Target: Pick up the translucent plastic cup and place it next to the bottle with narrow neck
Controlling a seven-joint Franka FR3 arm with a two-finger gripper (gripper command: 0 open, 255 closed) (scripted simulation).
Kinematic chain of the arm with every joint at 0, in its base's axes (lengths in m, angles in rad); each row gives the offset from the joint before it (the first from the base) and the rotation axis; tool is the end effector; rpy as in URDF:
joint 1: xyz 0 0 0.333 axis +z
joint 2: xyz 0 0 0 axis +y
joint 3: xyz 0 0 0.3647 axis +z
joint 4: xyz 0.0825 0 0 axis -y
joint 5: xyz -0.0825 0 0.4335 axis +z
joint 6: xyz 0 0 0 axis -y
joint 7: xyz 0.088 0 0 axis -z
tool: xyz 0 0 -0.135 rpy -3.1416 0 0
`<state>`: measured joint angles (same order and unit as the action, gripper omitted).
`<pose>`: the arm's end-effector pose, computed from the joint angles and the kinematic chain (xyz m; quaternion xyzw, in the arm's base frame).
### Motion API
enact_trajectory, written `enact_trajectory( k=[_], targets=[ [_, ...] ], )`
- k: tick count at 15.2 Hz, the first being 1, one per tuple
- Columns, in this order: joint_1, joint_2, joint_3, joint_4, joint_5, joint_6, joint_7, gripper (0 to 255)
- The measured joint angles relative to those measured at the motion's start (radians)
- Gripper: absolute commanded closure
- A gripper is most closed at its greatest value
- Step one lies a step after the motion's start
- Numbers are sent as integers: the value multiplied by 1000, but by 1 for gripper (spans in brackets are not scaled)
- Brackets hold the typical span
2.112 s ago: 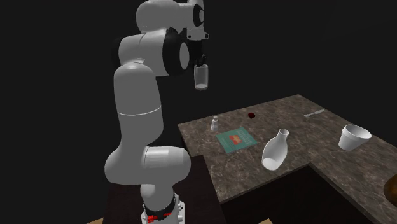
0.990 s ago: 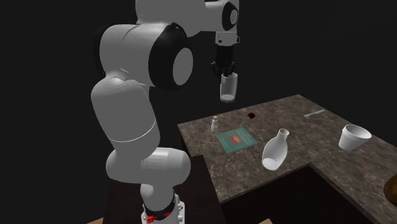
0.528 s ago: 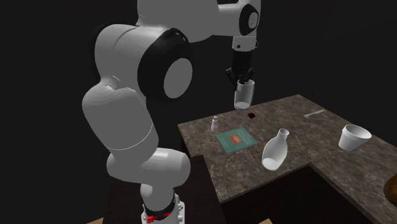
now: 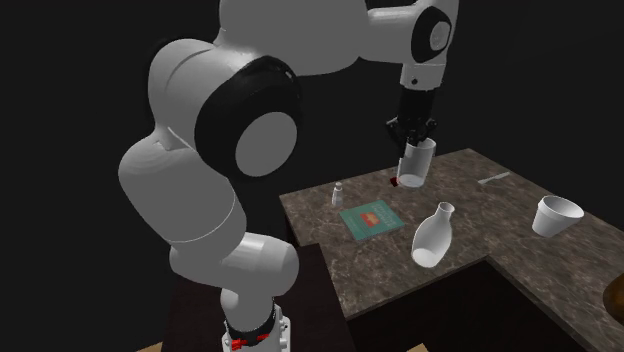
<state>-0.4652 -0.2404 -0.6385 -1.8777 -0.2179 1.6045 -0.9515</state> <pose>0.1854 -0.4988 0.5949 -0.9969 0.0583 0.0521 0.0132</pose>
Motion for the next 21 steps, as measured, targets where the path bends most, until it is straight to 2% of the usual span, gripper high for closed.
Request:
enact_trajectory(
  k=[9,21],
  targets=[
    [-68,54,-146,56,-4,24,-217,255],
    [-78,56,-167,-95,-12,177,-215,255]
  ],
)
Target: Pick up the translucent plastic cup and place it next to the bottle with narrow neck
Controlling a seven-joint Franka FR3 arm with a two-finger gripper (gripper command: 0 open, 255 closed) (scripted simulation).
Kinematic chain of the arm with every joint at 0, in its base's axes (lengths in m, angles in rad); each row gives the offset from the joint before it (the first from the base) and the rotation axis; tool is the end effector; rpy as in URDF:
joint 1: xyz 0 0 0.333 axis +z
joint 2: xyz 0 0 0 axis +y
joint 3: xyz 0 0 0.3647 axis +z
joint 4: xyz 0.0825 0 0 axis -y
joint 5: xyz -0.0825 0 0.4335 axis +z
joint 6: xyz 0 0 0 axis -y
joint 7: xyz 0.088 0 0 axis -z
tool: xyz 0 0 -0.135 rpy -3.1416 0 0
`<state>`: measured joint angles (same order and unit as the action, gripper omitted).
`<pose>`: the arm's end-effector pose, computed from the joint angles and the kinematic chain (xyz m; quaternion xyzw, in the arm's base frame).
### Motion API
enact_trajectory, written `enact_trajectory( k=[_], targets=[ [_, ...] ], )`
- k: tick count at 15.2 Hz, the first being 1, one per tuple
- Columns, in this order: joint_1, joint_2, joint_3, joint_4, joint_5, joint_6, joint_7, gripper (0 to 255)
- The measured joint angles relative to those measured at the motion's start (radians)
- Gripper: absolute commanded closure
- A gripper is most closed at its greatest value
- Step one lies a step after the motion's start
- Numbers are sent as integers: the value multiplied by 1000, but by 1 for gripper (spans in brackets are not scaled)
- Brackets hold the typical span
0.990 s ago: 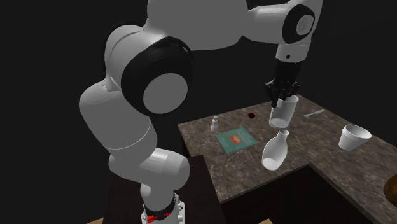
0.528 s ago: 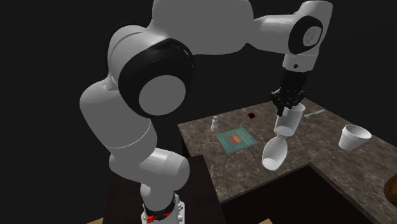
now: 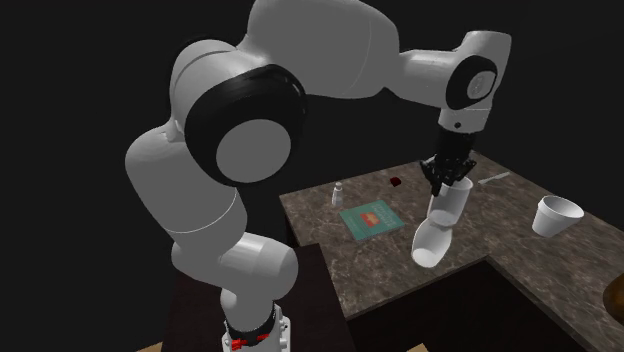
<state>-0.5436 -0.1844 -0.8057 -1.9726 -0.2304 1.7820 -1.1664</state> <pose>0.0761 -0.5522 0.5252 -0.9969 0.0575 0.0523 0.0133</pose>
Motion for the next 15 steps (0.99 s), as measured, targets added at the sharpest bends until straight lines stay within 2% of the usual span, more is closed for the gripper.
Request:
enact_trajectory(
  k=[15],
  targets=[
    [-2,57,-32,-157,23,201,-6,255]
  ],
)
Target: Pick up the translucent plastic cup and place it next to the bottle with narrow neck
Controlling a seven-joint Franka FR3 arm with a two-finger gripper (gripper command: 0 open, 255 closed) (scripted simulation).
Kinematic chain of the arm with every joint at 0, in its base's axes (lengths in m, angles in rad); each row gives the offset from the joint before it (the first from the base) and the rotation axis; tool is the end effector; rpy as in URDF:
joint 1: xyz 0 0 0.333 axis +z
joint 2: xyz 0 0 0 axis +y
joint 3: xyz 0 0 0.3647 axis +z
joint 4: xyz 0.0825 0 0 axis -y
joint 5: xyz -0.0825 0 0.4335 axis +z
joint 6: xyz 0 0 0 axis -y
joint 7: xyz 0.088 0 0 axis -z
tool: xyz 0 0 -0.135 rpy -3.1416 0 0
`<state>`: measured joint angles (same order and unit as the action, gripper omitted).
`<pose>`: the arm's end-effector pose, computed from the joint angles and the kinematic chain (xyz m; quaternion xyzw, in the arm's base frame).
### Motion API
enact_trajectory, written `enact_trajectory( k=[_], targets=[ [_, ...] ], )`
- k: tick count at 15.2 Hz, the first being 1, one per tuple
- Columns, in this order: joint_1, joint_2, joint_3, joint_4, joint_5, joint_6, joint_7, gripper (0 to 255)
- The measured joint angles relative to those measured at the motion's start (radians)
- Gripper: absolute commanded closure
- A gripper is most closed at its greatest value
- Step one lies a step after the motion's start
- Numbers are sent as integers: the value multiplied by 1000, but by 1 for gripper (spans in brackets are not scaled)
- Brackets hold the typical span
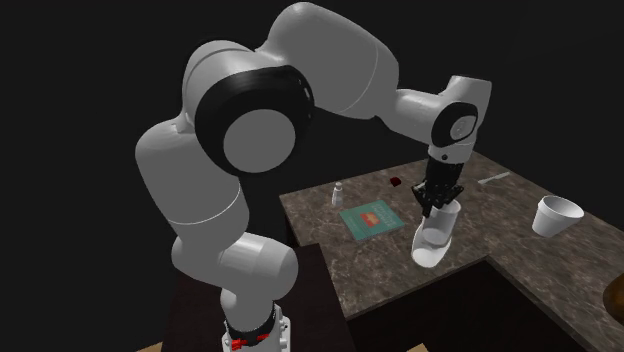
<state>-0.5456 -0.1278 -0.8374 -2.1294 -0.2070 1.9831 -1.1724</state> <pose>0.0780 -0.5502 0.4389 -0.9969 0.0574 0.0523 0.0133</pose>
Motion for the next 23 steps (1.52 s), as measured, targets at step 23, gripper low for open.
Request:
enact_trajectory(
  k=[23],
  targets=[
    [-18,241,-25,-154,192,326,-126,255]
  ],
)
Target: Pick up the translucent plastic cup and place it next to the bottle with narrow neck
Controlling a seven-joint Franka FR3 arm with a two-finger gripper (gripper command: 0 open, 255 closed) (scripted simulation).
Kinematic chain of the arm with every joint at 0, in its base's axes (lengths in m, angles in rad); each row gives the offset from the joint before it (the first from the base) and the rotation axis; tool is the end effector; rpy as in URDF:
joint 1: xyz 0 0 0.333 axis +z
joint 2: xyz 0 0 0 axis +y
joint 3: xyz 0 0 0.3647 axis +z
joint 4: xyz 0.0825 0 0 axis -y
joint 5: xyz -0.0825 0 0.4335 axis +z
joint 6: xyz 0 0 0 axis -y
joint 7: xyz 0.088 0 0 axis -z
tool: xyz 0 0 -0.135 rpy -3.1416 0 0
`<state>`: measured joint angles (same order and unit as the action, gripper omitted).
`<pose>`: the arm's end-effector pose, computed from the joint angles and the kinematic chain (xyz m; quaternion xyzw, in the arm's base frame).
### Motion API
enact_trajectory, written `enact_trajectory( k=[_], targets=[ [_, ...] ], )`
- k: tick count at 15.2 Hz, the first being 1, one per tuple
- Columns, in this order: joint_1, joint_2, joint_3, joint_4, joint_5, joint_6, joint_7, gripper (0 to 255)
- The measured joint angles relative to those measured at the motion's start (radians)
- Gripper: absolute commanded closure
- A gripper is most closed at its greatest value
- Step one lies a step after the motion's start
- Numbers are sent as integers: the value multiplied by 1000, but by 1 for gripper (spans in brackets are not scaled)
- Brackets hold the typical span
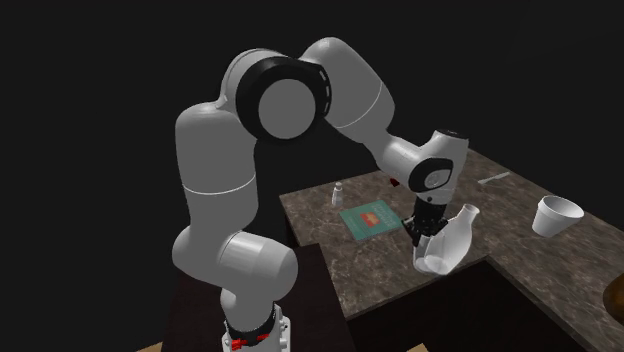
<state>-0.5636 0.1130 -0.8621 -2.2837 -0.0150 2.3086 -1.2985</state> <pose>0.0788 -0.5494 0.3030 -0.9969 0.0578 0.0523 0.0140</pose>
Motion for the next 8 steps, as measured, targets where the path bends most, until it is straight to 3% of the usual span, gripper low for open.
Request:
enact_trajectory(
  k=[8],
  targets=[
    [-34,108,42,-27,113,103,-71,255]
  ],
)
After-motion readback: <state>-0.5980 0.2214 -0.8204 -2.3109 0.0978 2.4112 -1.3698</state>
